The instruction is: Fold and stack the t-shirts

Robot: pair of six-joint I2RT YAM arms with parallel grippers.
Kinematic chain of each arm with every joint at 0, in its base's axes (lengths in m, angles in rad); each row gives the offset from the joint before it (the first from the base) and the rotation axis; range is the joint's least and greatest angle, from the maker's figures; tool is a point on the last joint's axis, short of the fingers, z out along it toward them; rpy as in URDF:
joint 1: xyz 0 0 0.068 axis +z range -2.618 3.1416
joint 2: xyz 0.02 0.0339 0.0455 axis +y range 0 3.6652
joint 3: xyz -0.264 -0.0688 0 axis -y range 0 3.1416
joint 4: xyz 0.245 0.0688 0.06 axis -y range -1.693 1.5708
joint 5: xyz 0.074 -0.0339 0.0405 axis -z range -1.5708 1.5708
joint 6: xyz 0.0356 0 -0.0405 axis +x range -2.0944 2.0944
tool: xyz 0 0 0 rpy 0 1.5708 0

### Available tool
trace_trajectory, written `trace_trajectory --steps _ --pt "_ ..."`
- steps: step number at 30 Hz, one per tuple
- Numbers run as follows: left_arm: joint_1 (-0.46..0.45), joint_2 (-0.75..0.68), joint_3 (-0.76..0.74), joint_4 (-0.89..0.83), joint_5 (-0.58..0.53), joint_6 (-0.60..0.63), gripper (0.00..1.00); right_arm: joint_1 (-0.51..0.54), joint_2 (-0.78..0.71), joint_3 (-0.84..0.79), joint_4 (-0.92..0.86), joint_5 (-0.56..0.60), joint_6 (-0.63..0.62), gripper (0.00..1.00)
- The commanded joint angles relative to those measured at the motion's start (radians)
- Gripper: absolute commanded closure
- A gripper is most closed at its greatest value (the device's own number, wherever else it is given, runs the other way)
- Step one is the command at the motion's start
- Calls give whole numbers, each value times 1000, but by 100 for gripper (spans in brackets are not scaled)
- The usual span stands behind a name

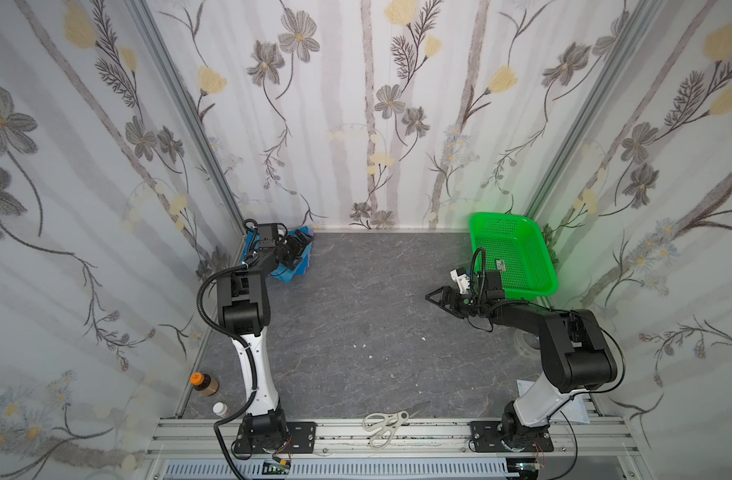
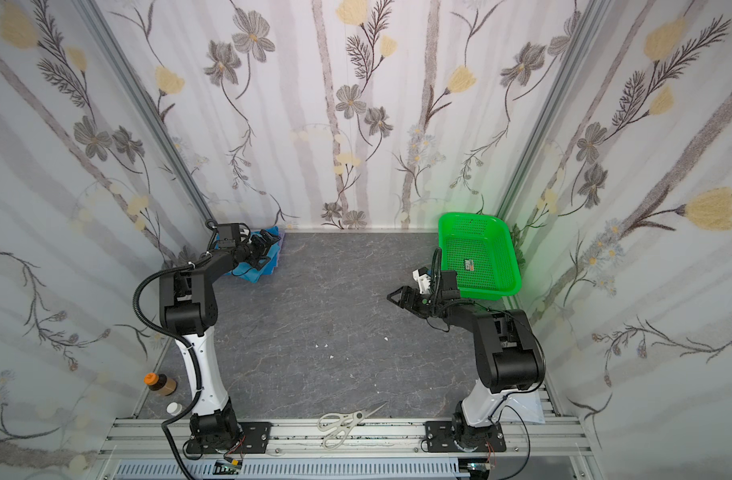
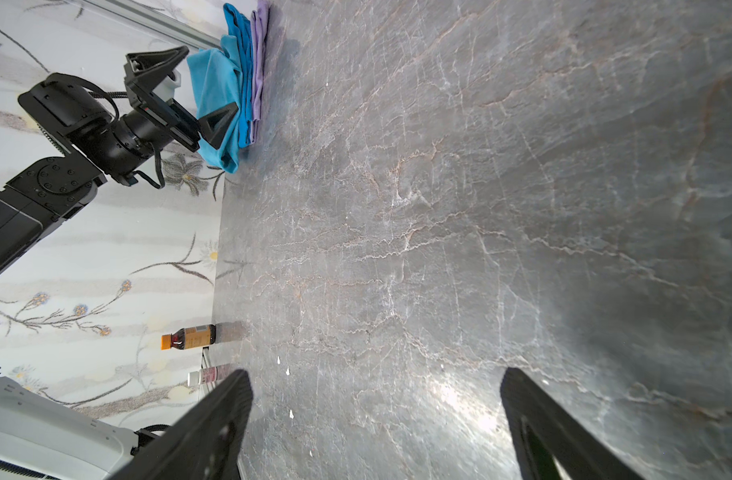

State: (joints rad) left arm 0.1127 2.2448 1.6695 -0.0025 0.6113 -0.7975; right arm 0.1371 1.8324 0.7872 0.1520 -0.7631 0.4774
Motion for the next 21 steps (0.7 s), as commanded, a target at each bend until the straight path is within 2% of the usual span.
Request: trace_trajectory --steps 1,5,8,11,15,17,21 --pt "3 -39 -9 139 60 -26 0 1 -17 -6 15 -2 -10 6" --pt "2 -186 -72 128 62 47 0 8 -23 8 -9 10 -50 6" --pt "-3 -320 -134 49 21 148 0 33 -69 26 -58 123 -128 4" --pt "-31 -472 -237 -47 -117 303 0 71 -137 45 -111 335 -204 1" --pt "-94 -654 -405 -60 -363 434 0 100 -278 14 -72 502 -254 0" --pt "-125 -735 -508 -5 -480 482 0 126 -361 -23 -36 637 -284 0" --pt "-161 -874 -782 251 -650 565 0 154 -530 -140 70 879 -356 0"
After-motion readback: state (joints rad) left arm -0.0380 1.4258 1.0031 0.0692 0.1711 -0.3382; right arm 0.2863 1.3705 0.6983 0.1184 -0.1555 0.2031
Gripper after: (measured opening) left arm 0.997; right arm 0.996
